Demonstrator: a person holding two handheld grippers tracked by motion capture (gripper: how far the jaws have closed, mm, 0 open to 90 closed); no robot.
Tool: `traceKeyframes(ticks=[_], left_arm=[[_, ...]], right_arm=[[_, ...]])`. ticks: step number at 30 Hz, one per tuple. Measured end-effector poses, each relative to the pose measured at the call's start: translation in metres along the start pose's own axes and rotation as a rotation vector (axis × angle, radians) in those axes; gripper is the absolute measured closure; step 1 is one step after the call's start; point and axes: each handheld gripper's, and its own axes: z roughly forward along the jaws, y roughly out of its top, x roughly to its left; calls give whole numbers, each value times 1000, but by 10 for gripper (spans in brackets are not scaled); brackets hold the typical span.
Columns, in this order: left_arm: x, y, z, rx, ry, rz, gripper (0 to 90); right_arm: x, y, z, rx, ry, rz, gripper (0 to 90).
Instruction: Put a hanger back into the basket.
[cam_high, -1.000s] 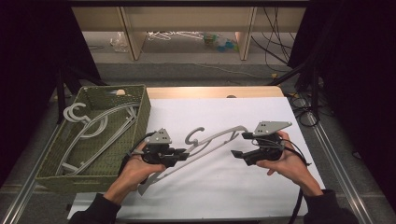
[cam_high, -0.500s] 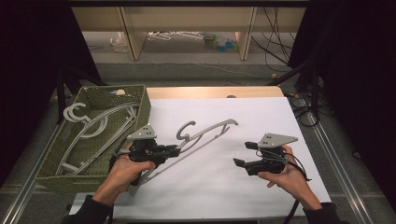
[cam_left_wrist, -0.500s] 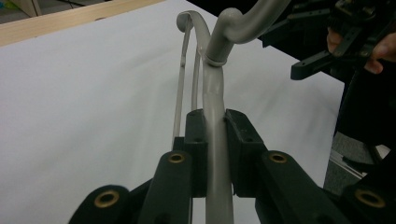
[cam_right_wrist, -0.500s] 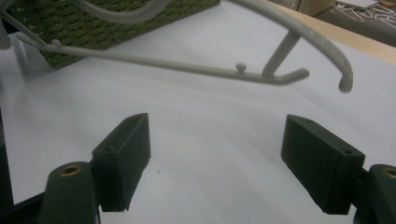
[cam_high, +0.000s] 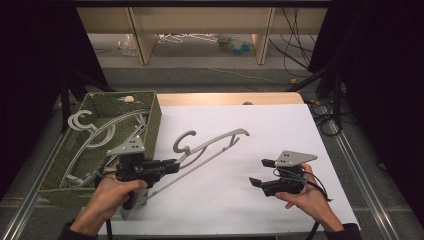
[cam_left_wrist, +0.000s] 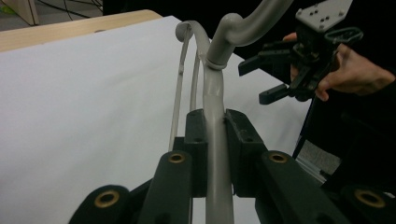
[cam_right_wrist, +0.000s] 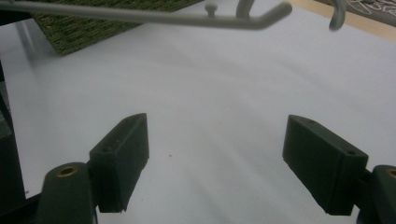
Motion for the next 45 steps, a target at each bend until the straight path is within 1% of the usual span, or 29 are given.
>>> traceKeyframes(ticks=[1,3,7,8,10,12,13,15,18,19,20,21,22,24,28,29,30,31,33,34,35,37,43,45], left_arm=[[0,2,-3,-9,0,-3,792],[-1,6,-9,-8,14,-3,792],[-1,16,-24,-20,36,15,792],[1,19,-29,-28,45,18,792],[3,23,-35,-60,59,13,792],[7,28,-44,-64,69,16,792],[9,30,-47,-72,81,17,792],[13,33,-55,-67,108,23,792],[22,35,-63,-73,146,5,792],[25,35,-66,-73,151,6,792],[28,35,-68,-75,162,-5,792],[32,36,-70,-69,174,-4,792],[36,36,-72,-72,187,-15,793],[42,35,-76,-69,192,-39,792],[55,34,-84,-77,225,-59,792],[57,34,-85,-79,226,-60,792],[60,34,-87,-84,239,-65,793],[62,34,-89,-86,245,-73,793],[67,33,-93,-86,257,-78,792],[70,33,-95,-95,263,-94,792],[72,33,-96,-94,268,-91,793],[78,33,-102,-99,280,-103,792],[95,33,-119,-119,327,-140,792],[101,33,-125,-125,345,-150,793]], right_arm=[[0,-1,0,1,1,-1,233],[1,-1,1,8,7,-3,234],[0,-2,0,1,-1,1,236],[0,-2,-1,-1,1,7,236],[0,-2,-1,-7,-8,5,236],[0,-2,-2,-12,-9,5,236],[0,-2,-2,-10,-7,8,236],[0,-3,-3,-12,-8,11,236],[0,-3,-3,-9,-9,10,236],[0,-3,-3,-7,-6,11,236],[0,-3,-2,-8,-4,12,236],[0,-4,-2,-7,-3,12,236],[0,-4,-2,-2,4,12,236],[0,-4,-2,-2,5,14,236],[1,-4,-2,-5,9,19,236],[1,-4,-1,-4,8,20,236],[0,-4,-1,-7,7,18,236],[0,-4,-1,-6,8,18,236],[1,-4,-1,-6,6,19,236],[1,-4,-1,-8,5,16,236],[1,-4,-1,-2,10,24,236],[0,-4,-1,-7,4,16,236],[1,-4,-1,1,13,26,236],[0,-4,-1,-1,10,19,236]])
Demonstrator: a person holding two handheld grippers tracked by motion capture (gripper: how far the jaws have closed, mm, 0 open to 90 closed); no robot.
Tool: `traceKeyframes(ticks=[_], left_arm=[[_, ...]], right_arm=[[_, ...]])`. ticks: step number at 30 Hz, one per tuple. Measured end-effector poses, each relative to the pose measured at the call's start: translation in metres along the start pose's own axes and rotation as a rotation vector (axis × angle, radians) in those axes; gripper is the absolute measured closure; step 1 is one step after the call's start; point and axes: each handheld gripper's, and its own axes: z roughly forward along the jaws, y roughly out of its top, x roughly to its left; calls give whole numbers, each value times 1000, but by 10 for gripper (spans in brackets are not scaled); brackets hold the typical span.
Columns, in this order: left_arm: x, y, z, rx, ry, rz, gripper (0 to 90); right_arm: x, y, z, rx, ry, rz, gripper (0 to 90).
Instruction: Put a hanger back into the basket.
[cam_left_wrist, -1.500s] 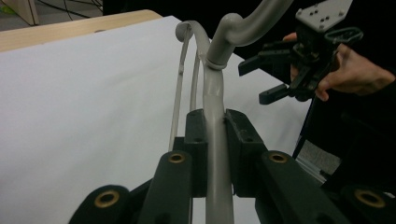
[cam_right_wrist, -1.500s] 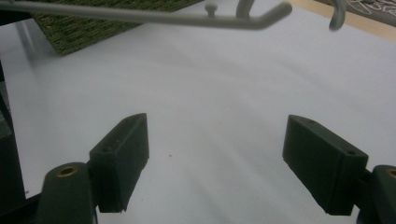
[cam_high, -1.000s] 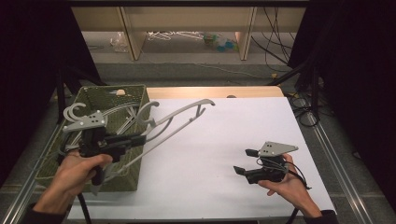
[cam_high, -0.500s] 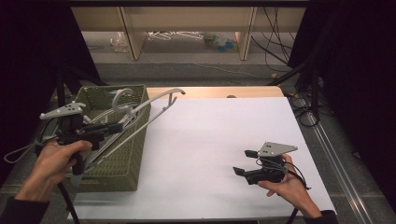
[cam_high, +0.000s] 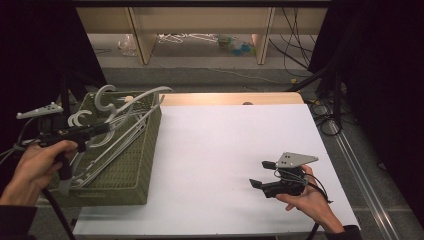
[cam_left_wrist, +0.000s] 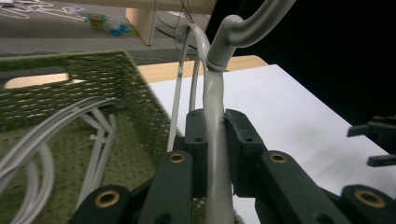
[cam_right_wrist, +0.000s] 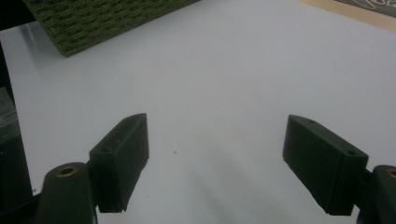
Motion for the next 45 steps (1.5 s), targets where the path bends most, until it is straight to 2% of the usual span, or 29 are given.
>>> traceKeyframes(ticks=[4,7,10,12,21,24,29,31,38,41,45], left_arm=[[15,2,-5,-3,36,-18,793],[24,3,-6,-2,47,-10,793],[30,3,-5,13,59,16,793],[35,3,-4,19,63,31,793],[57,2,1,47,63,29,793],[62,-3,2,62,77,28,793],[68,-7,7,88,72,27,792],[71,-7,12,113,65,34,792],[79,-9,17,126,56,37,792],[81,-11,19,145,78,52,791],[82,-16,28,174,78,44,791]], right_arm=[[-1,-1,1,3,1,-1,236],[0,-1,1,5,-1,0,236],[0,-1,1,5,-1,-1,236],[0,-1,1,5,-2,-2,236],[0,0,1,6,-1,-5,236],[0,0,1,7,-4,-6,236],[0,0,1,12,-2,-10,236],[1,0,1,10,2,-10,236],[0,-1,1,16,4,-8,238],[0,-1,2,14,4,-14,238],[1,-1,3,20,8,-13,238]])
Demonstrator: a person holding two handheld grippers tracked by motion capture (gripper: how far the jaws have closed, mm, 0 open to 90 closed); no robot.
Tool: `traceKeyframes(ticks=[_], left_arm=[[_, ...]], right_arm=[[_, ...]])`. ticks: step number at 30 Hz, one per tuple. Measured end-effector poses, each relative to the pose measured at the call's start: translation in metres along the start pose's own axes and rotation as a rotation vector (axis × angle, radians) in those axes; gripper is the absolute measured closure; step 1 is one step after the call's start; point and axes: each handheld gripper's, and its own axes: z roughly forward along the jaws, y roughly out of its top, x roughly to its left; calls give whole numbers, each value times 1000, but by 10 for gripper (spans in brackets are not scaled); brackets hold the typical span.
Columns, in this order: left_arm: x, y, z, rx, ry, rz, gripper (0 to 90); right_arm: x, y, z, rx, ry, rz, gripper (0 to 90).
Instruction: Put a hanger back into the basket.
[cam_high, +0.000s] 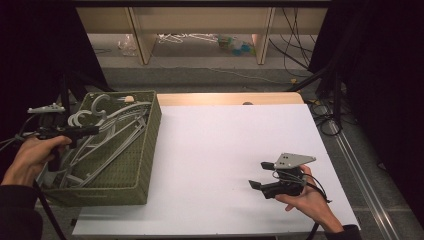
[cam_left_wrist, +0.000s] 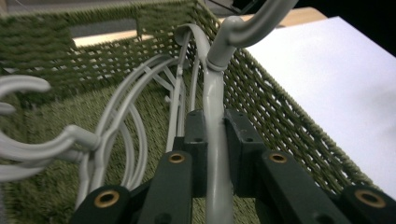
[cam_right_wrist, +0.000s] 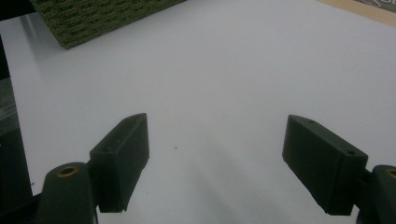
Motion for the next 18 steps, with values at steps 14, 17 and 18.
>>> traceKeyframes(ticks=[14,17,18], left_arm=[[18,-28,17,36,53,-80,778],[22,-33,18,26,66,-102,771],[23,-35,18,22,72,-110,769]], right_arm=[[-1,0,0,0,2,-1,238],[0,0,0,0,1,-2,238],[0,0,0,0,1,-2,239]])
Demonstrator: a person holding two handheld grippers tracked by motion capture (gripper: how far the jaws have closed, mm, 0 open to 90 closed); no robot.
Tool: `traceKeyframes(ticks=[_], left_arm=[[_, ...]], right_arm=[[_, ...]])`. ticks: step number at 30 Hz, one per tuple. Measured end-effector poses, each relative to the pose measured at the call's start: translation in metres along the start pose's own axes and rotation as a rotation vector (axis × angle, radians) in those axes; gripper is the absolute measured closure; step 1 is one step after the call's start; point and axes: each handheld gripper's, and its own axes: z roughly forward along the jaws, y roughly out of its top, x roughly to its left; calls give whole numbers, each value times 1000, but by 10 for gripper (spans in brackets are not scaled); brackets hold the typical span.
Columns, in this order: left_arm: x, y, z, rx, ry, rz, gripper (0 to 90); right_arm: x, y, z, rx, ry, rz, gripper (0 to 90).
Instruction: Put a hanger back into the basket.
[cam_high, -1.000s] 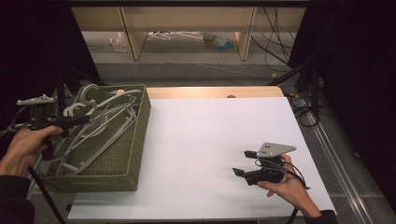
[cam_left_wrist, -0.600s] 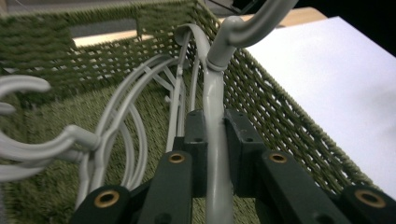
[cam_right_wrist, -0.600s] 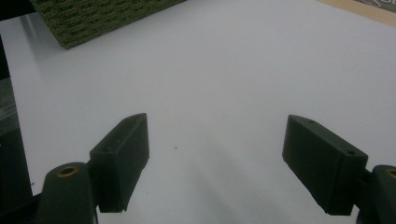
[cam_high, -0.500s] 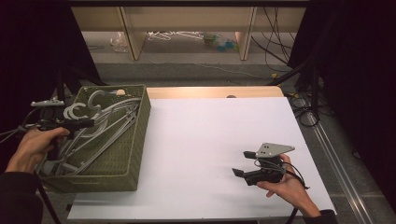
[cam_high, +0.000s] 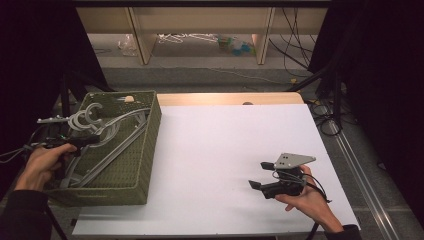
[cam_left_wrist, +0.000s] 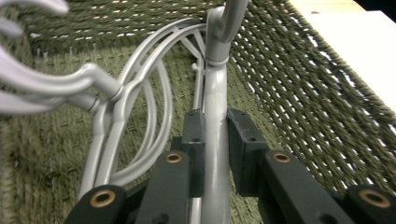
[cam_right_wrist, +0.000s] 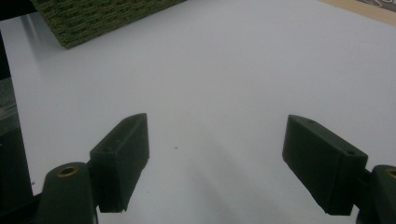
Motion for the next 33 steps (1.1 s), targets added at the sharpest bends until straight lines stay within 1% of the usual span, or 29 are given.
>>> traceKeyframes(ticks=[2,5,7,8,9,12,14,15,18,19,20,21,22,23,24,26,30,32,33], left_arm=[[2,-1,0,-4,8,-6,766],[3,-3,1,-9,46,-16,757],[4,-4,1,1,78,-12,752],[5,-4,2,-1,81,-17,751],[5,-5,2,1,101,-23,748],[7,-6,3,26,139,-16,742],[8,-8,3,19,154,-22,716],[8,-8,1,18,153,-20,706],[7,-7,-4,-11,202,-19,645],[6,-7,-6,-24,212,-31,608],[5,-6,-8,-41,212,-39,588],[3,-6,-11,-64,208,-37,570],[1,-5,-14,-76,224,-39,543],[-1,-4,-16,-104,228,-47,508],[-3,-3,-19,-119,232,-47,492],[-7,-2,-25,-146,222,-48,456],[-20,1,-36,-168,216,-29,419],[-28,1,-42,-189,209,-21,399],[-33,1,-44,-198,196,-19,391]], right_arm=[[0,0,0,-2,-1,1,242],[0,0,0,-1,-1,2,242],[0,0,0,0,1,1,242],[0,0,0,1,0,1,242],[0,0,0,1,0,1,242],[0,0,0,-2,1,1,242],[-1,0,0,-3,-1,2,242],[-1,0,0,-4,-1,2,242],[-1,0,0,-3,-5,0,242],[-1,0,0,-4,-5,0,241],[-1,0,0,-5,-5,0,241],[0,0,0,-6,-7,0,240],[0,0,0,-6,-6,0,240],[0,0,0,-5,-5,0,239],[0,0,0,-5,-5,-1,239],[0,0,0,-6,-6,-1,238],[-1,0,0,-9,-6,1,237],[-1,0,0,-9,-7,1,237],[-1,0,0,-10,-8,0,237]])
